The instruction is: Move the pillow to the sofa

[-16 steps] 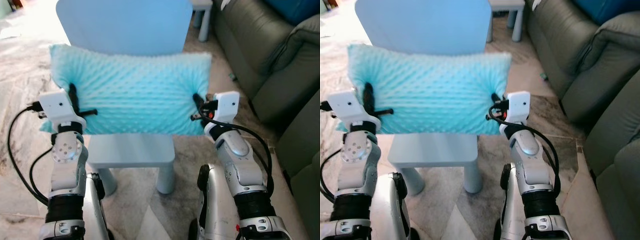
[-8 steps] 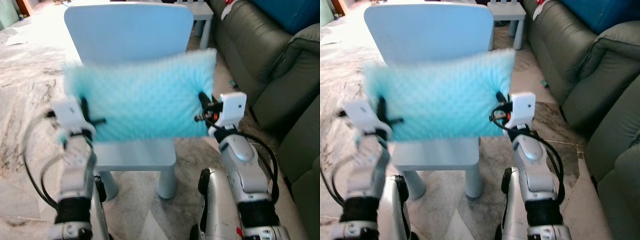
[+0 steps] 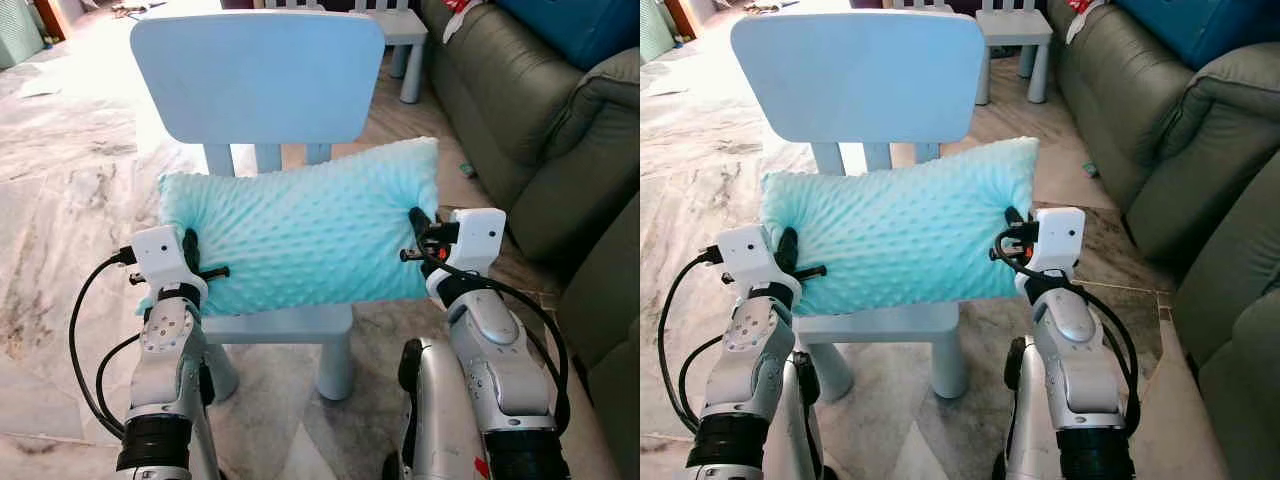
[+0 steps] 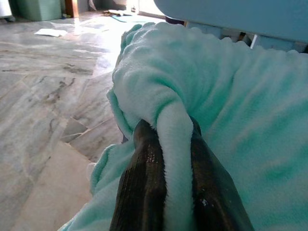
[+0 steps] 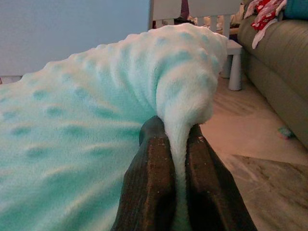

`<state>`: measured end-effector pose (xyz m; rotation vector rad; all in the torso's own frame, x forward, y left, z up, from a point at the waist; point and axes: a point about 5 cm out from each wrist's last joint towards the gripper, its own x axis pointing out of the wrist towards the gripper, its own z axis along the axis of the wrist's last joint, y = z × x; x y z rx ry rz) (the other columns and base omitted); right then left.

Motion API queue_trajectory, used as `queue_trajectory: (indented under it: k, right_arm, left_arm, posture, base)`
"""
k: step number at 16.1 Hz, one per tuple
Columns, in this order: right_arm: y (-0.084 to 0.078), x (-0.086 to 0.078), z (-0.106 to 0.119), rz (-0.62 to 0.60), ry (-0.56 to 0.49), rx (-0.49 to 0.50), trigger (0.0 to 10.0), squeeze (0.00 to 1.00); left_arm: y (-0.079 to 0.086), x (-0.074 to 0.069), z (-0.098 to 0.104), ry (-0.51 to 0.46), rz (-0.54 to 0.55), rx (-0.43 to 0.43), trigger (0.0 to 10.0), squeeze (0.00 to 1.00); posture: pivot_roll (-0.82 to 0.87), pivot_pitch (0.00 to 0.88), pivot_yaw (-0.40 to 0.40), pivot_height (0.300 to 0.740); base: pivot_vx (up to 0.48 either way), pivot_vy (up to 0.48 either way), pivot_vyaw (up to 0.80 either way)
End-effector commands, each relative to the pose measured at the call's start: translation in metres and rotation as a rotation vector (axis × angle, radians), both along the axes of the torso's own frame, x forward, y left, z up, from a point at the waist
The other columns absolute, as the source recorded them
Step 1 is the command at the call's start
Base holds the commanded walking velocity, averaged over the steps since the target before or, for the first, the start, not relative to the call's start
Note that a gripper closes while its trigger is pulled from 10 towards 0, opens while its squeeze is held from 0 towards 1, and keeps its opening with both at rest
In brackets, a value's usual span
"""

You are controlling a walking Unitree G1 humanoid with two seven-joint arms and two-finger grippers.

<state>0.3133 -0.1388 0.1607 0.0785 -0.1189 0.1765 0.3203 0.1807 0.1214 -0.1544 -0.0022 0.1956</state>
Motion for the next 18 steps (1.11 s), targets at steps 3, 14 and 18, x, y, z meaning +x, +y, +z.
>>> queue_trajectory:
  k: [3, 14, 18]
  right_arm:
    - [-0.004, 0.001, 0.009, -0.024, -0.023, 0.004, 0.0, 0.00]
    - [-0.005, 0.002, 0.011, -0.032, -0.016, 0.010, 0.0, 0.00]
    - [-0.009, 0.000, 0.010, -0.030, -0.016, -0.003, 0.0, 0.00]
  left_arm:
    - [-0.002, -0.003, -0.001, 0.009, -0.005, 0.001, 0.0, 0.00]
    - [-0.010, -0.003, -0.004, 0.015, -0.111, 0.032, 0.0, 0.00]
    - [-0.013, -0.005, 0.006, -0.016, -0.167, 0.023, 0.0, 0.00]
  posture:
    - [-0.18, 0.000, 0.010, 0.384]
    - [-0.19, 0.000, 0.011, 0.478]
    - [-0.19, 0.000, 0.010, 0.523]
  base:
    - [0.000, 0.000, 0.00]
    - [0.000, 0.000, 0.00]
    - [0.000, 0.000, 0.00]
